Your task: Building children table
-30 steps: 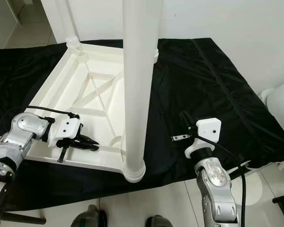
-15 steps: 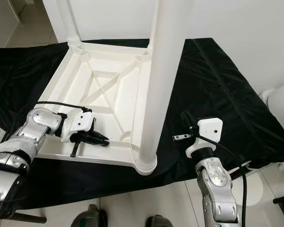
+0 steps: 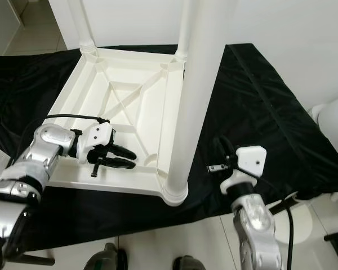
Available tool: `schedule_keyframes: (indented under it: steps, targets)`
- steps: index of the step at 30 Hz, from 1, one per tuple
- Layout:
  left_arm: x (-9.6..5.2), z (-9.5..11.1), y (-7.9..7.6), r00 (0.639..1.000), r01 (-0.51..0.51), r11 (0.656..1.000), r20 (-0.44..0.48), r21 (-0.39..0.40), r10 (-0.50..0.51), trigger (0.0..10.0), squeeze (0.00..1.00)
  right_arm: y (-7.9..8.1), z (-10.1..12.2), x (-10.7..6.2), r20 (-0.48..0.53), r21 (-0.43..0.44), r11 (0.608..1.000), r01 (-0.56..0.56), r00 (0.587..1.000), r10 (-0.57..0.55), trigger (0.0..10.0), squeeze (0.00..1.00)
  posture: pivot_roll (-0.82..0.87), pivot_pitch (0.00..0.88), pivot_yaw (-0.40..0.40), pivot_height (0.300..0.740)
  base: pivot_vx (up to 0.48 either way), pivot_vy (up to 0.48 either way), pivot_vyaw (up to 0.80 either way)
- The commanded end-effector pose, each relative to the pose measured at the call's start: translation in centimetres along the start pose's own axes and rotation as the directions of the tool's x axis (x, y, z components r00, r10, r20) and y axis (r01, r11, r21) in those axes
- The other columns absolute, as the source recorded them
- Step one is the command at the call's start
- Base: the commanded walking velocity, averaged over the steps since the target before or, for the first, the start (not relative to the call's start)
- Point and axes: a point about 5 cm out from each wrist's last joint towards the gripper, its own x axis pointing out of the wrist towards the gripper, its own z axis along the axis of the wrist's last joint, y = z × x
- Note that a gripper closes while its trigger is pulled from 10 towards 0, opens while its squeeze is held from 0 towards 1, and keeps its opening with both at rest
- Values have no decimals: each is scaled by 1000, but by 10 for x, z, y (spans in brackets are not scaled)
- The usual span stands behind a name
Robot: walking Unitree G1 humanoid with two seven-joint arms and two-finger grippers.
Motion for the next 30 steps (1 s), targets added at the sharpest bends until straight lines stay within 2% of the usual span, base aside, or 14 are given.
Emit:
schedule_keyframes:
  steps: [1, 2, 5, 6, 9, 12, 13, 16, 17, 18, 24, 28, 29, 30]
  targets:
    - [-9, 0, 16, 931, -366, 930, 0, 24, 366, 10000, 851, -1, 2, -3, 22, -9, 999, 52, 998, -52, 10000, 1000, 31, 96, 21, 740, 0, 0, 0]
    - [-10, -2, 16, 933, -359, 933, -21, 24, 360, 10000, 357, 1, 2, -4, 26, -3, 997, 77, 997, -77, 10000, 1000, 33, 97, 19, 740, 0, 0, 0]
    - [-10, -4, 17, 929, -367, 930, -40, 8, 367, 10000, 357, 3, 2, -4, 29, 6, 996, 84, 996, -85, 10000, 1000, 33, 97, 19, 740, 0, 0, 0]
    - [-16, -3, 15, 940, -342, 940, -20, 9, 342, 10000, 0, 10, 0, -7, 16, 28, 999, 33, 999, -33, 10000, 0, 35, 97, 21, 740, 0, 0, 0]
    - [-26, -1, 12, 948, -318, 948, -4, 7, 318, 10000, 0, 20, -1, -15, 1, 48, 998, -43, 999, 43, 10000, 0, 35, 97, 21, 740, 0, 0, 0]
    - [-26, -1, 11, 947, -322, 947, -3, 5, 322, 10000, 0, 20, -1, -16, 1, 48, 998, -42, 999, 42, 10000, 0, 35, 97, 21, 740, 0, 0, 0]
    - [-35, -2, 11, 944, -329, 944, -20, 5, 329, 10000, 0, 17, -1, -25, -25, 43, 994, -101, 994, 102, 10000, 0, 33, 98, 23, 740, 0, 0, 0]
    - [-54, -4, 14, 935, -351, 937, -57, 4, 350, 10000, 0, 9, 1, -43, -89, 37, 971, -237, 967, 240, 10000, 0, 29, 96, 26, 740, 0, 0, 0]
    - [-54, -4, 14, 935, -351, 937, -57, 4, 350, 10000, 0, 9, 1, -43, -89, 37, 971, -237, 967, 240, 10000, 0, 29, 96, 26, 740, 0, 0, 0]
    - [-59, -4, 15, 933, -354, 935, -67, 3, 354, 10000, 0, 5, 4, -47, -111, 25, 955, -295, 949, 296, 10000, 0, 26, 94, 28, 740, 0, 0, 0]
    - [-67, -2, 14, 937, -341, 940, -81, 4, 340, 10000, 0, 1, 8, -55, -171, 14, 911, -412, 897, 408, 10000, 0, 23, 90, 27, 740, 0, 0, 0]
    - [-70, 0, 7, 956, -286, 958, -69, -7, 284, 10000, 0, 4, 7, -59, -209, 26, 885, -466, 863, 460, 10000, 8, 26, 86, 21, 740, 0, 0, 0]
    - [-71, 1, 5, 961, -270, 963, -60, -16, 268, 10000, 0, 4, 8, -62, -219, 43, 869, -493, 844, 489, 10000, 1000, 25, 86, 19, 740, 0, 0, 0]
    - [-71, 1, 5, 961, -270, 963, -60, -16, 268, 10000, 0, 4, 8, -62, -219, 43, 869, -493, 844, 489, 10000, 1000, 25, 86, 19, 740, 0, 0, 0]
